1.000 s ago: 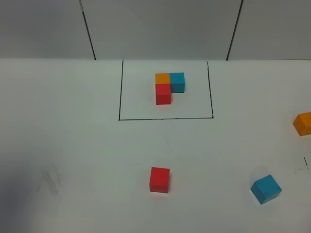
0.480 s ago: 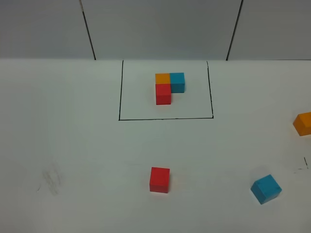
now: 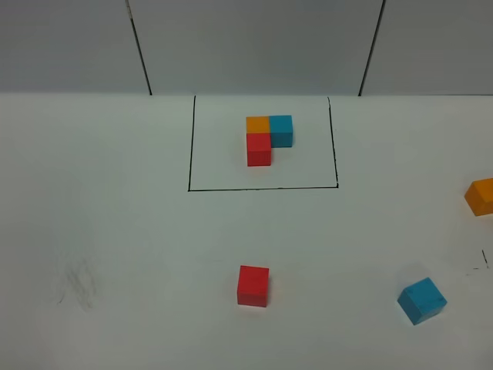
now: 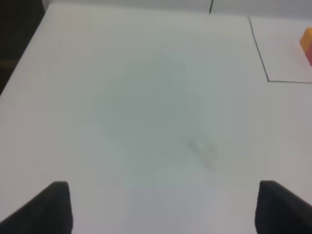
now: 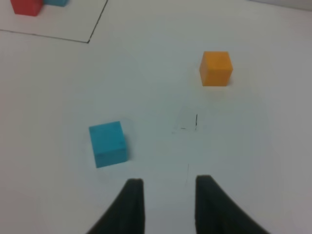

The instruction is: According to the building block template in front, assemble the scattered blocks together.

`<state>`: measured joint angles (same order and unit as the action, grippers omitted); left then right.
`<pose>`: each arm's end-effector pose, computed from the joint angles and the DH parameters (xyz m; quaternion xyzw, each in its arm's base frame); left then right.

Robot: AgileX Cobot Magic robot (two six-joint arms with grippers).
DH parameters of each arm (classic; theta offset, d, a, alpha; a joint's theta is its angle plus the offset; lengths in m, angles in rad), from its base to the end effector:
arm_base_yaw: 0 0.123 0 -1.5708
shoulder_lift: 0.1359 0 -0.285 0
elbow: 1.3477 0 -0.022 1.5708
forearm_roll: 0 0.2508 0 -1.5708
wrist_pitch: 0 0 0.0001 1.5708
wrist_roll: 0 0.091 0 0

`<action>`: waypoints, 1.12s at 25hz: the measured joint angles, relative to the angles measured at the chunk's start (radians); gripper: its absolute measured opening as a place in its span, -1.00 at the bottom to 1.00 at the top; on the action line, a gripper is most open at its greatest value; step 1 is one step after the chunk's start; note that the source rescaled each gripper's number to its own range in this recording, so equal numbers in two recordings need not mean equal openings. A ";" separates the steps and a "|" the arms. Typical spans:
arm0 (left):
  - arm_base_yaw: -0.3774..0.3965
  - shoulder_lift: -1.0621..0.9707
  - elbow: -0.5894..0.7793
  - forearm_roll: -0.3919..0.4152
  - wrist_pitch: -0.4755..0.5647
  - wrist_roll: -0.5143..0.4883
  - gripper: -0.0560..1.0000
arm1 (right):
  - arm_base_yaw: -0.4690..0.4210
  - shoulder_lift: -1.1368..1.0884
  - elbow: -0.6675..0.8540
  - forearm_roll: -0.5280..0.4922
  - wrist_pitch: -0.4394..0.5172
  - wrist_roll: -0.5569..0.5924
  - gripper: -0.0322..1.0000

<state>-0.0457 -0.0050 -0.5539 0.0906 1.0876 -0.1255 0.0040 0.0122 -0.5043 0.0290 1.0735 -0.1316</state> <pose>-0.0132 0.0079 0.2901 -0.0373 0.8431 -0.0007 0.5365 -0.0040 0.0023 0.2775 -0.0588 0.8565 -0.0182 0.5125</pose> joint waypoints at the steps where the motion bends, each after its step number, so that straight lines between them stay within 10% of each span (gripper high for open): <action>1: 0.000 -0.001 0.023 0.000 -0.001 -0.006 0.37 | 0.000 0.000 0.000 0.000 0.000 0.000 -0.87; 28: 0.000 -0.001 0.045 -0.007 -0.001 -0.013 0.35 | 0.000 0.000 0.000 0.011 0.000 0.000 -0.87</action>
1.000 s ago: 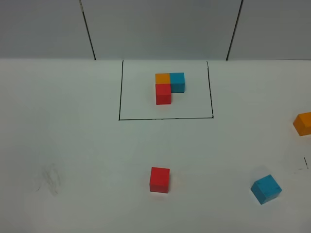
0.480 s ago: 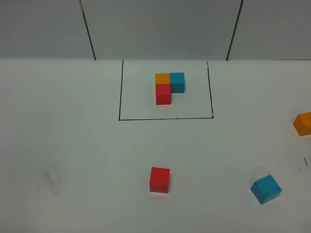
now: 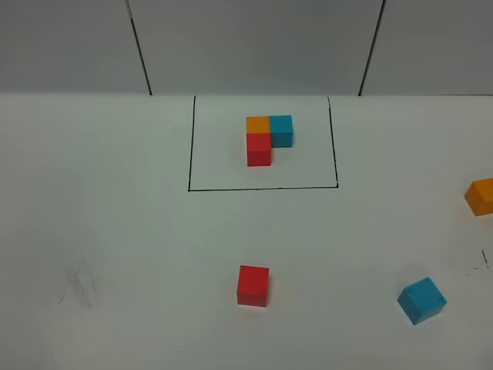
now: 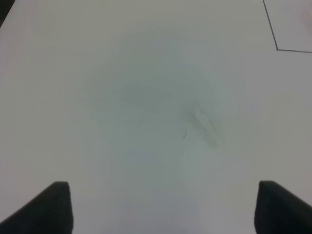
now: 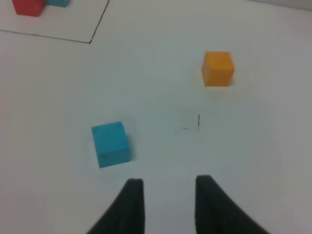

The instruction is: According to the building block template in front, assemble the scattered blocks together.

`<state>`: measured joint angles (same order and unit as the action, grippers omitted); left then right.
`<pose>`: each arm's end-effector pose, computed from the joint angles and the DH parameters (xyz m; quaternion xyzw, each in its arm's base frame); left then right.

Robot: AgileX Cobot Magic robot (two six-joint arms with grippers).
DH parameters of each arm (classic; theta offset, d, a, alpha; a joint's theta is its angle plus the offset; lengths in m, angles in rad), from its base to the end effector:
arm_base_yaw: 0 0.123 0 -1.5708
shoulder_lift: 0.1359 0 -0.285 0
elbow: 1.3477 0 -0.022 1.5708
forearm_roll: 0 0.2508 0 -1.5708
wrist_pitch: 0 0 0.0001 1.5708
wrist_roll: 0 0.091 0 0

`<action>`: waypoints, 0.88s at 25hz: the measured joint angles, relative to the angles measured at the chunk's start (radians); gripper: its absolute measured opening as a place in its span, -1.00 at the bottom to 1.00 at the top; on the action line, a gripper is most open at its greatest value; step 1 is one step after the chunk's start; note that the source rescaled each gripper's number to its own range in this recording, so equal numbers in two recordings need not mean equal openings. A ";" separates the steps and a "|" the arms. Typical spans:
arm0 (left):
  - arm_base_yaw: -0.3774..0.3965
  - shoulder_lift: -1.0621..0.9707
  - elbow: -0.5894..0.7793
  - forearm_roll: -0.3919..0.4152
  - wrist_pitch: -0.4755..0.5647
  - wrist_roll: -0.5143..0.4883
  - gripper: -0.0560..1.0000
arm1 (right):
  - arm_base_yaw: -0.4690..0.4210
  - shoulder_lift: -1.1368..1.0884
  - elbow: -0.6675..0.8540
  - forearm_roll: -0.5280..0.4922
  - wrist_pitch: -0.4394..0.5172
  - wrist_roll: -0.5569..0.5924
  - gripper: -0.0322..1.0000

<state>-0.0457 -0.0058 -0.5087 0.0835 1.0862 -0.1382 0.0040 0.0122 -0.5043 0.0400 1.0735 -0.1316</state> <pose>-0.0077 0.0071 0.2778 -0.0420 0.8543 -0.0059 0.5180 -0.0040 0.0032 0.2776 -0.0590 0.8564 -0.0127 0.5128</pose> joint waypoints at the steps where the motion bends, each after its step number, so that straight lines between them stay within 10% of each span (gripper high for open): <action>1: 0.000 0.000 0.000 0.000 0.000 0.000 0.35 | 0.000 0.000 0.000 0.004 0.000 0.000 -0.87; 10: 0.000 0.000 0.000 0.000 -0.002 0.000 0.35 | 0.000 0.001 0.000 -0.001 -0.001 0.044 -0.72; 19: 0.000 0.000 0.000 0.000 -0.002 0.000 0.35 | 0.000 0.272 -0.033 -0.033 -0.081 0.039 0.78; 22: 0.000 0.000 0.000 0.000 -0.002 0.000 0.35 | 0.000 0.471 -0.102 -0.033 -0.152 0.044 0.96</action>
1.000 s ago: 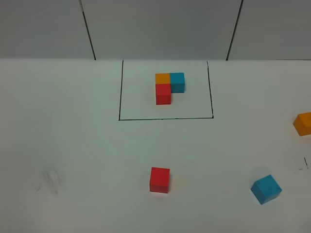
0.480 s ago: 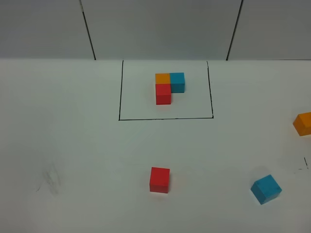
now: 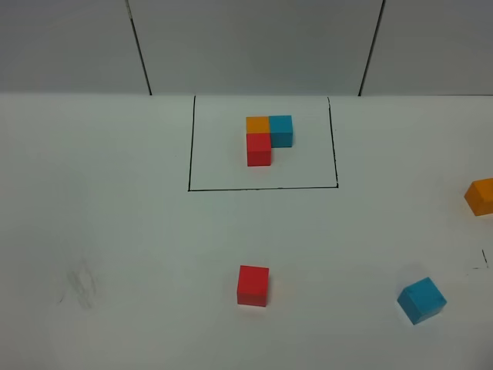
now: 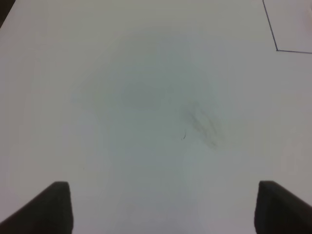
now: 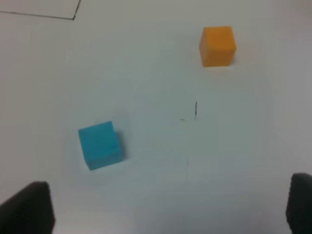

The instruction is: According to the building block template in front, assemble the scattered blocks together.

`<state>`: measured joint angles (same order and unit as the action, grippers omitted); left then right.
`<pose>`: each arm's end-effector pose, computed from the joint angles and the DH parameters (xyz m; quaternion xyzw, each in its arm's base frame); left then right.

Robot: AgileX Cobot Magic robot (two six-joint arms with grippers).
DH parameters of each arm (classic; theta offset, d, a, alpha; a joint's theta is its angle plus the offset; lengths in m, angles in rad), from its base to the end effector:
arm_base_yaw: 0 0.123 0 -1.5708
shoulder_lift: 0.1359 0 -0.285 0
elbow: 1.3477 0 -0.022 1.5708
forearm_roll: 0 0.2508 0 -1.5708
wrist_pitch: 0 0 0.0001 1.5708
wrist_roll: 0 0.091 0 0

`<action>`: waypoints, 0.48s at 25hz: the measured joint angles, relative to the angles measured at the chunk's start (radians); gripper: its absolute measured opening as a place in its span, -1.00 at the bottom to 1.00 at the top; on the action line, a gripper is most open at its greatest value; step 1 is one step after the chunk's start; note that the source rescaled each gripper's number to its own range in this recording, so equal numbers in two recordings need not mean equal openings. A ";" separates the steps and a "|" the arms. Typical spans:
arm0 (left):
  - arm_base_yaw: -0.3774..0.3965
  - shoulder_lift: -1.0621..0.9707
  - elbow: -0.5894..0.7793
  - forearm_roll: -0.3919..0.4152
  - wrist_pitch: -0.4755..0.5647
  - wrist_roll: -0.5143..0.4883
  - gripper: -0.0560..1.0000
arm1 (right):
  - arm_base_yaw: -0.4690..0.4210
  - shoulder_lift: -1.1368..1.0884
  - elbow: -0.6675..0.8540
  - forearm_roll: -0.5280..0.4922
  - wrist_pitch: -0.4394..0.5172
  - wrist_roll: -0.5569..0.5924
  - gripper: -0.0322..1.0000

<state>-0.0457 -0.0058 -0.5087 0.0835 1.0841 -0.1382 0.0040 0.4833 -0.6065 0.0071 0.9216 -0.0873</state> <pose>-0.0076 0.0071 0.2780 -0.0419 0.8538 -0.0060 0.5189 0.0775 0.0008 0.3028 -0.0407 0.9081 -0.0139 0.4165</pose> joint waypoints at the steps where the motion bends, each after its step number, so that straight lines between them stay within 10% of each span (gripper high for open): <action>1: 0.000 0.000 0.000 0.000 0.000 0.000 0.35 | 0.000 0.078 -0.033 0.000 -0.009 -0.002 0.98; 12: 0.000 0.000 0.000 0.000 0.000 0.000 0.35 | 0.000 0.838 -0.526 -0.018 0.094 -0.165 1.00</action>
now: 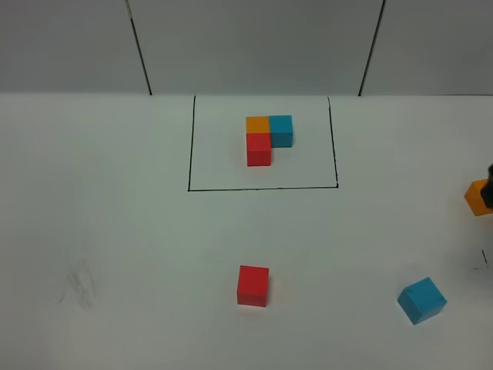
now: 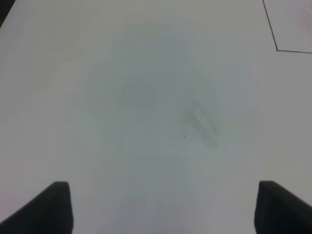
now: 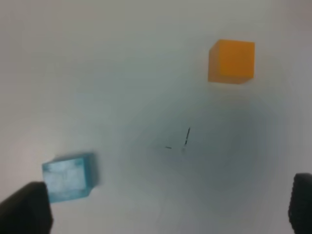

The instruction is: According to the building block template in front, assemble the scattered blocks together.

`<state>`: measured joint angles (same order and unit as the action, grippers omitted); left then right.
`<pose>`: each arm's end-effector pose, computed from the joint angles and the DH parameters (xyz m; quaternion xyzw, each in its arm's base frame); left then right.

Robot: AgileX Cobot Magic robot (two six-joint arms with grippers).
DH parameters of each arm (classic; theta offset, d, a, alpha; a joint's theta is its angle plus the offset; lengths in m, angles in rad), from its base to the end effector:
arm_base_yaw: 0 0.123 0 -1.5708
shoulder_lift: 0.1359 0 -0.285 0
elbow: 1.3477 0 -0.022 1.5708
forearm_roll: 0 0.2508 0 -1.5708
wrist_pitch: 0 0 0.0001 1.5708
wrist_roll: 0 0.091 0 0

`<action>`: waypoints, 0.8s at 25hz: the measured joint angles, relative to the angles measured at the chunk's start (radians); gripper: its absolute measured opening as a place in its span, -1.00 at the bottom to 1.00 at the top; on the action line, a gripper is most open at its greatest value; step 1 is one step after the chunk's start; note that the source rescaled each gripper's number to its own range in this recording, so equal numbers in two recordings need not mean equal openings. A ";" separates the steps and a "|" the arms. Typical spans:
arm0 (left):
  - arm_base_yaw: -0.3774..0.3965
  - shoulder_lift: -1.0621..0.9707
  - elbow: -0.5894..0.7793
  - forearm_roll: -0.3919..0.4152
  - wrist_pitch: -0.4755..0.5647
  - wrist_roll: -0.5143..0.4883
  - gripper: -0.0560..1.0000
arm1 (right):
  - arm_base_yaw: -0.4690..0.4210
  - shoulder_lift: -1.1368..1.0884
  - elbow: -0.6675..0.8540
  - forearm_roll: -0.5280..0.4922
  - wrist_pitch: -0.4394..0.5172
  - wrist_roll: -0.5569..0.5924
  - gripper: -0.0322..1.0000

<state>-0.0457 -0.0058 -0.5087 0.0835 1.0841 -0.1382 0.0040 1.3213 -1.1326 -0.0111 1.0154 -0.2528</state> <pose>-0.0076 0.0071 0.2780 -0.0419 0.8538 -0.0060 0.5189 0.2592 0.0002 0.3208 -0.1265 0.9661 -0.0331 0.2226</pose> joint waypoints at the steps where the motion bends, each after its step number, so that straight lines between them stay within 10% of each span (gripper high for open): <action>1: 0.000 0.000 0.000 0.000 0.000 0.000 0.35 | 0.000 0.047 -0.044 -0.006 0.046 -0.007 1.00; 20: 0.000 0.000 0.000 0.000 0.000 0.000 0.35 | -0.106 0.476 -0.259 -0.050 -0.002 0.003 0.99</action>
<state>-0.0457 -0.0058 -0.5087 0.0835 1.0841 -0.1382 -0.1018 1.7970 -1.3914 -0.0612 1.0138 -0.2497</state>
